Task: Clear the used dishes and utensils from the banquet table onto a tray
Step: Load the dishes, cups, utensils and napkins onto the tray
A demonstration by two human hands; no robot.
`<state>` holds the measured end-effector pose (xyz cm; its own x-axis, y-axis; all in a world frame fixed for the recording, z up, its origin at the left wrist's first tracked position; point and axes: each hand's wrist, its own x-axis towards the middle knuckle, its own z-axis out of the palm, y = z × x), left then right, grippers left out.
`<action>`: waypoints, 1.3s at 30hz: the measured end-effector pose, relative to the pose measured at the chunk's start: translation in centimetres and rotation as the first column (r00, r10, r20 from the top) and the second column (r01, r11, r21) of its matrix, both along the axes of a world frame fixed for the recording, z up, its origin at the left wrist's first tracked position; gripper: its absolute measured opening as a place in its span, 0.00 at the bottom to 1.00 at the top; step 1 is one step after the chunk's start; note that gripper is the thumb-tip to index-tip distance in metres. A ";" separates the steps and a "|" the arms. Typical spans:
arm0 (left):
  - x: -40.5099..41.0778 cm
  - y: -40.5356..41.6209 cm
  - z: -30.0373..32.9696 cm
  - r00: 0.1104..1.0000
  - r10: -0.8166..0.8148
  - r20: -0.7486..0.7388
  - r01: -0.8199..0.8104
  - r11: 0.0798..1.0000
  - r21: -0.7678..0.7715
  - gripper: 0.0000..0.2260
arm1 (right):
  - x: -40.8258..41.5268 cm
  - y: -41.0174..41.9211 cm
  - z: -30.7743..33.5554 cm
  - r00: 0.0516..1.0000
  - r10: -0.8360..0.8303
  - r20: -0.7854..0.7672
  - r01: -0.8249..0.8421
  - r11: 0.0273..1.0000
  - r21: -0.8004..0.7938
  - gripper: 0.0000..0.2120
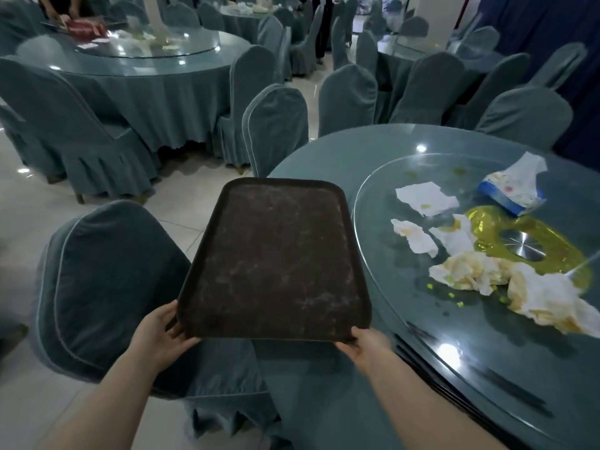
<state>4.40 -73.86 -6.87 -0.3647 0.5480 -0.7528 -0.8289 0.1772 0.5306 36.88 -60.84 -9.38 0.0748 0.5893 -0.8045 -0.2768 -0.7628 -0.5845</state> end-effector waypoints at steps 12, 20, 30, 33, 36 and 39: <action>1.4 -1.2 -2.0 1.000 0.018 0.020 -0.016 0.997 -0.069 0.18 | 1.1 -0.3 -1.4 0.997 0.019 0.078 -0.016 0.999 -0.033 0.04; 7.8 -5.2 -2.4 0.970 -0.096 -0.224 0.072 0.991 -0.112 0.20 | 3.0 -2.5 1.9 0.985 0.158 -0.062 -0.163 0.984 -0.074 0.19; 20.2 -3.6 1.0 0.830 -0.369 -0.419 0.394 0.919 -0.029 0.11 | 12.2 -5.1 10.3 0.901 0.397 0.177 -0.431 0.869 0.242 0.07; 24.7 -3.6 2.3 0.792 -0.417 -0.446 0.463 0.886 -0.005 0.10 | 17.5 -6.6 11.7 0.887 0.369 0.276 -0.447 0.836 0.318 0.07; 29.3 -4.4 3.0 0.739 -0.475 -0.479 0.540 0.842 -0.001 0.09 | 22.7 -8.3 12.1 0.881 0.330 0.340 -0.444 0.824 0.352 0.05; 33.5 -5.4 2.7 0.562 -0.551 -0.617 0.678 0.734 -0.038 0.15 | 27.6 -9.7 11.6 0.869 0.294 0.397 -0.449 0.806 0.386 0.06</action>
